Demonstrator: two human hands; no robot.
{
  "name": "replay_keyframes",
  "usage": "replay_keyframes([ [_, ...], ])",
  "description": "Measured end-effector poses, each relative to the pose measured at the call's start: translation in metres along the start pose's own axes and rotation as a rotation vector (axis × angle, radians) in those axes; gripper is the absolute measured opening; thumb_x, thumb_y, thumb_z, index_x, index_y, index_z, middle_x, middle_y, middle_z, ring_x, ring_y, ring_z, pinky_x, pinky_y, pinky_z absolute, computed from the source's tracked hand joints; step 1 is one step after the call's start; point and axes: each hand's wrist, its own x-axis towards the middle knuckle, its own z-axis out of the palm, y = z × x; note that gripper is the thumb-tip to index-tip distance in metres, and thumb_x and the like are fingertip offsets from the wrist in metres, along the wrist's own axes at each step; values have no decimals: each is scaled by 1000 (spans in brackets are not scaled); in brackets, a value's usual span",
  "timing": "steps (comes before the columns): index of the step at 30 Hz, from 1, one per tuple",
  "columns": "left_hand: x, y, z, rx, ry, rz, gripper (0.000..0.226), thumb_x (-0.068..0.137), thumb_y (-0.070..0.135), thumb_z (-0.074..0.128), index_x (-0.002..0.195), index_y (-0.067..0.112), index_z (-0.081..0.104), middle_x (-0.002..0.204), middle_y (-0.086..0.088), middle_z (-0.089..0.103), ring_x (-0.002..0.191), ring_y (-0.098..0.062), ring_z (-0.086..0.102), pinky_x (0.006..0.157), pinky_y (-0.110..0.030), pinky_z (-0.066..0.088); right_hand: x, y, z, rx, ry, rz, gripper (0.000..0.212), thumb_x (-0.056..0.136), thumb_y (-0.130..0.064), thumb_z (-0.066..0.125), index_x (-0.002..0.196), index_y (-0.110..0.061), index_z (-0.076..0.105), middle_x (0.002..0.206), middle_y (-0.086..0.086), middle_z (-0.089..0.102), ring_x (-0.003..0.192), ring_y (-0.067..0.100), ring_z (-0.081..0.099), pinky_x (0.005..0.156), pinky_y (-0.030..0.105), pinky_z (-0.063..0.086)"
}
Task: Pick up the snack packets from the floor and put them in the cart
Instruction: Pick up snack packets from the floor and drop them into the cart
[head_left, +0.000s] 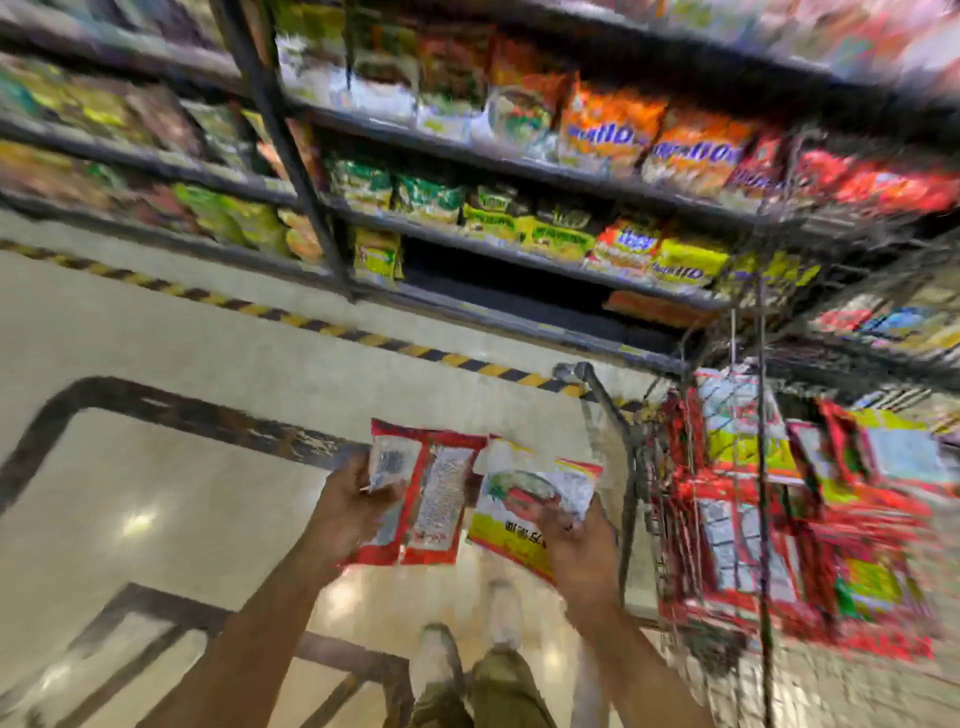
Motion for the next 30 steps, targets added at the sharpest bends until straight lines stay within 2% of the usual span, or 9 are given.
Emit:
replay_keyframes([
  [2,-50,48,4,34,-24,73,34,90,6,75,122,12,66,114,-8,77,102,-36,75,87,-59,60,-42,-68,-25,-21,-2,-106,54,86,-21,74,137,-28,58,121,-4,75,112,25,72,96,54,56],
  [4,-92,88,12,81,3,128,29,94,10,73,119,23,67,113,0,78,99,-29,76,87,-57,61,-84,-126,-53,-4,-3,-240,50,94,1,67,140,-13,53,124,1,74,116,26,71,98,47,57],
  [8,-171,146,39,37,7,234,26,93,7,72,111,26,68,106,2,79,92,-21,77,84,-51,62,-165,-208,-115,18,75,-332,42,92,4,70,128,-17,59,107,-14,72,91,-10,67,82,13,50],
  [10,-200,164,55,3,-22,292,27,94,6,71,109,27,67,102,6,80,89,-17,78,81,-45,63,-191,-227,-145,32,122,-365,38,90,2,73,122,-14,59,102,-15,70,85,-16,64,75,6,46],
  [17,-299,200,119,-1,-131,454,28,94,6,71,105,31,66,90,15,79,85,-12,77,74,-37,61,-268,-249,-250,117,285,-462,28,91,-12,77,112,-19,60,104,-5,70,90,6,67,74,16,51],
  [21,-353,203,162,-32,-166,538,28,94,6,70,109,29,66,92,13,80,85,-14,78,71,-37,61,-309,-241,-313,142,326,-509,33,91,-22,77,120,-26,61,115,-5,71,105,8,67,95,38,54],
  [24,-393,194,202,-61,-175,564,29,93,9,72,116,26,67,100,7,80,90,-18,78,77,-43,62,-336,-221,-368,162,360,-518,60,82,-44,81,135,-27,56,133,-5,66,124,15,62,107,48,51],
  [28,-440,170,253,-78,-186,572,27,93,10,72,111,29,67,105,1,78,92,-22,77,80,-45,62,-375,-199,-436,185,391,-537,34,92,-22,76,123,-27,61,116,-9,71,107,7,67,90,34,55],
  [30,-457,157,277,-57,-180,578,29,93,10,73,115,27,66,105,1,78,91,-24,77,76,-44,62,-390,-189,-466,207,404,-549,36,94,-18,75,126,-23,60,116,-11,69,109,7,65,85,24,57],
])
